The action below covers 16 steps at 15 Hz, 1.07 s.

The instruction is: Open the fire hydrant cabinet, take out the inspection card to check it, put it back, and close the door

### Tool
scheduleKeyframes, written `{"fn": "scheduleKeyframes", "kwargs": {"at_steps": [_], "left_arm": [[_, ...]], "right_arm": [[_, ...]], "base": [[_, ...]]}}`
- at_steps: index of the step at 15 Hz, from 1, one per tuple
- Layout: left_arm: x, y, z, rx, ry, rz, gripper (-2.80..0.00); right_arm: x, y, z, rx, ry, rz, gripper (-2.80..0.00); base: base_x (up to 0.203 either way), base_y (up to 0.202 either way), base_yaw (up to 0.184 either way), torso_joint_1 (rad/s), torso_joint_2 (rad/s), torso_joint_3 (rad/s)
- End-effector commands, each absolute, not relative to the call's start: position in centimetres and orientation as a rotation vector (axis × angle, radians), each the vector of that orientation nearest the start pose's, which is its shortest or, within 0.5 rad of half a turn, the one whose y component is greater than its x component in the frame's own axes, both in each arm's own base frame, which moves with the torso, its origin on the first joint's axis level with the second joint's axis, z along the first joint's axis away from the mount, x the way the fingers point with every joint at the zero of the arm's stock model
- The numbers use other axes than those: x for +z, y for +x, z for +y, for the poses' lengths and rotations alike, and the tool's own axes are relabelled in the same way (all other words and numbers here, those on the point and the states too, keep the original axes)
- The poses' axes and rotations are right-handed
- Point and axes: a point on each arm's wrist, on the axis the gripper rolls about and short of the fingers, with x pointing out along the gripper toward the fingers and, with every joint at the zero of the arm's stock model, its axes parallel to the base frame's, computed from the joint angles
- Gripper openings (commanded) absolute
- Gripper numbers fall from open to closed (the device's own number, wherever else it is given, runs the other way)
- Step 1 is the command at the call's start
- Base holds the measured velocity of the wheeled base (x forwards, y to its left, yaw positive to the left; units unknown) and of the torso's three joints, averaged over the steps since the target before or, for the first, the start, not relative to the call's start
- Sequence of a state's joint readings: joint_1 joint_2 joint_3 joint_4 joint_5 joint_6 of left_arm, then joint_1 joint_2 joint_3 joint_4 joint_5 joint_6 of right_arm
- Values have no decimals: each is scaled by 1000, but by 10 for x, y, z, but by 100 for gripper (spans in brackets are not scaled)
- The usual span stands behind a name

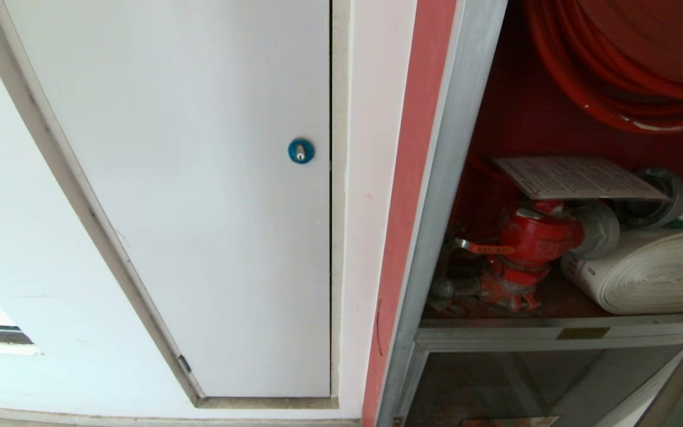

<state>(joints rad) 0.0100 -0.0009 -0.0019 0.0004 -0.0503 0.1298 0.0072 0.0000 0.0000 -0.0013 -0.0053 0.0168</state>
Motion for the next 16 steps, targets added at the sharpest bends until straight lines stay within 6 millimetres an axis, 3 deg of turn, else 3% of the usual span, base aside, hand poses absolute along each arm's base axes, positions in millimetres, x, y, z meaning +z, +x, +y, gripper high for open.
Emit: {"fn": "scheduleKeyframes", "kwargs": {"at_steps": [1,16], "left_arm": [[75,-23,-1,-40,85,2,-280],[75,-23,-1,-26,31,3,-280]], "right_arm": [[76,-23,0,3,17,0,-280],[76,-23,0,2,17,0,-280]], "base": [[0,0,0,0,0,0],[0,0,0,0,0,0]]}}
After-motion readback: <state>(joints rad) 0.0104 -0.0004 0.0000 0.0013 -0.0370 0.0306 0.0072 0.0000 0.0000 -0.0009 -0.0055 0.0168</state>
